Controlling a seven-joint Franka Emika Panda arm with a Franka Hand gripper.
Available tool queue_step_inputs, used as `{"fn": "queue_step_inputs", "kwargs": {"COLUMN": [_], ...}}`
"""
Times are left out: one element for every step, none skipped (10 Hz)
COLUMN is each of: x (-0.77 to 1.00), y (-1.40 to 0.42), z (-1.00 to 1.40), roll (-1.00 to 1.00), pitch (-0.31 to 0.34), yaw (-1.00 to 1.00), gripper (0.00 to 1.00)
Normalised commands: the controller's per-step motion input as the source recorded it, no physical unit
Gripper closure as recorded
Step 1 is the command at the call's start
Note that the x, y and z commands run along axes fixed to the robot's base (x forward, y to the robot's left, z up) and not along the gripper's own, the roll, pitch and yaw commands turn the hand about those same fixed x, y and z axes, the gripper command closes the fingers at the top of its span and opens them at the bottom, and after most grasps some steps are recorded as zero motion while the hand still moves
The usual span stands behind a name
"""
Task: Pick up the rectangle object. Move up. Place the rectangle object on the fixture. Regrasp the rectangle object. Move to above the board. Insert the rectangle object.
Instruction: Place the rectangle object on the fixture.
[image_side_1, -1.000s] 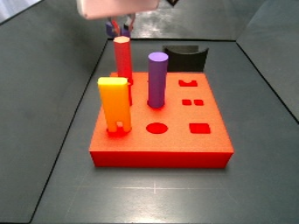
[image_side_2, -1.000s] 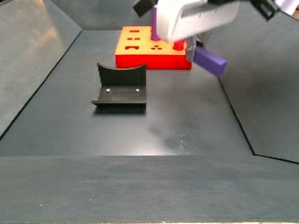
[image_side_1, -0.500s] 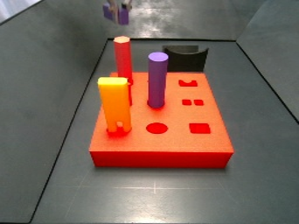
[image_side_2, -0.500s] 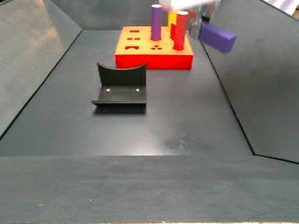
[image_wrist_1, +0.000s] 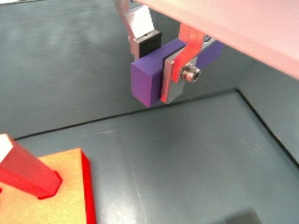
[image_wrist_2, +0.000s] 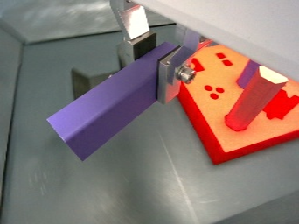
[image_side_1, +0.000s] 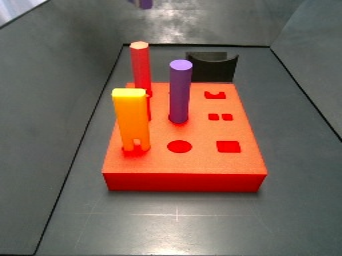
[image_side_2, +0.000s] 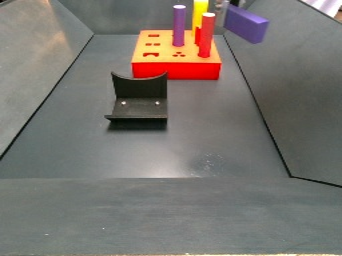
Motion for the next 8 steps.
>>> {"fn": "queue_step_inputs", "kwargs": {"x": [1.0, 1.0, 1.0, 1.0, 1.0, 1.0, 1.0, 1.0], "y": [0.16, 0.15, 0.15, 0.14, 0.13, 0.12, 0.12, 0.11], "z": [0.07, 0.06, 0.05, 0.04, 0.03, 0.02, 0.02, 0.01], "roll": [-0.01, -0.02, -0.03, -0.05, -0.05, -0.07, -0.07, -0.08], "pitch": [-0.121, -0.123, -0.126, -0.118, -0.1, -0.056, -0.041, -0.014], "yaw": [-1.0, -1.0, -1.0, -0.9, -0.73, -0.36, -0.24, -0.12], "gripper": [1.0, 1.0, 1.0, 1.0, 1.0, 1.0, 1.0, 1.0]}}
